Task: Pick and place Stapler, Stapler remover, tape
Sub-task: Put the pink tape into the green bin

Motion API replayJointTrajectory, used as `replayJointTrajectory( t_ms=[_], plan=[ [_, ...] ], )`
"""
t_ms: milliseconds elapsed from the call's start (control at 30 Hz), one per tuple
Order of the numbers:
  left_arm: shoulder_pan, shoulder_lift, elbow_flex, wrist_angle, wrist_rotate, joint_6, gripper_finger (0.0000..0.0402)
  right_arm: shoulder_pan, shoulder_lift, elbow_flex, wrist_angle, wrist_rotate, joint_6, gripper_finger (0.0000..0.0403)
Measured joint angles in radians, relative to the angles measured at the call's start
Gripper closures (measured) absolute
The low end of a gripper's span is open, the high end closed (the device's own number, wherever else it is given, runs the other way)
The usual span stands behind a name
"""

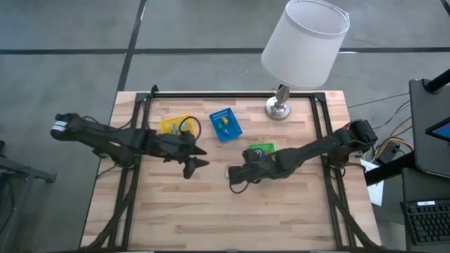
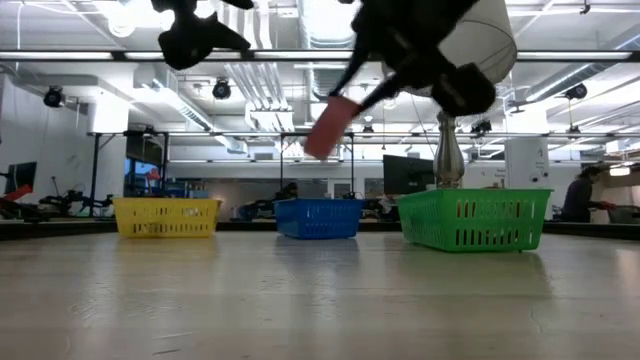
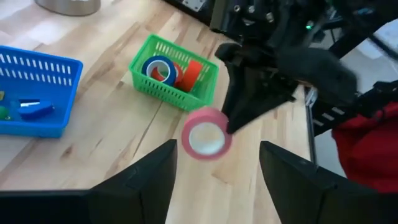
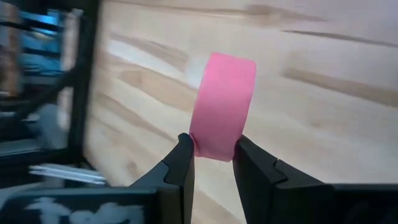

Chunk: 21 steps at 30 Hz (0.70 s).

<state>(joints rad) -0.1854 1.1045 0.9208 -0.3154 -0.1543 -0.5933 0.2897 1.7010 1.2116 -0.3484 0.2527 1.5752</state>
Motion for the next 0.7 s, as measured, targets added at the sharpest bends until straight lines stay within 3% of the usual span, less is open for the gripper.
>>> replayJointTrajectory(
  t_ms=[400, 700],
  plan=[
    [-0.001, -0.029, -0.009, -0.024, 0.000, -0.016, 0.0170, 0.000, -0.127, 0.106, -0.648, 0.010, 0.069, 0.0318],
    [-0.001, -0.028, -0.010, -0.020, 0.000, -0.017, 0.0170, 0.000, -0.078, 0.096, -0.693, -0.007, 0.071, 0.0315]
  ],
)
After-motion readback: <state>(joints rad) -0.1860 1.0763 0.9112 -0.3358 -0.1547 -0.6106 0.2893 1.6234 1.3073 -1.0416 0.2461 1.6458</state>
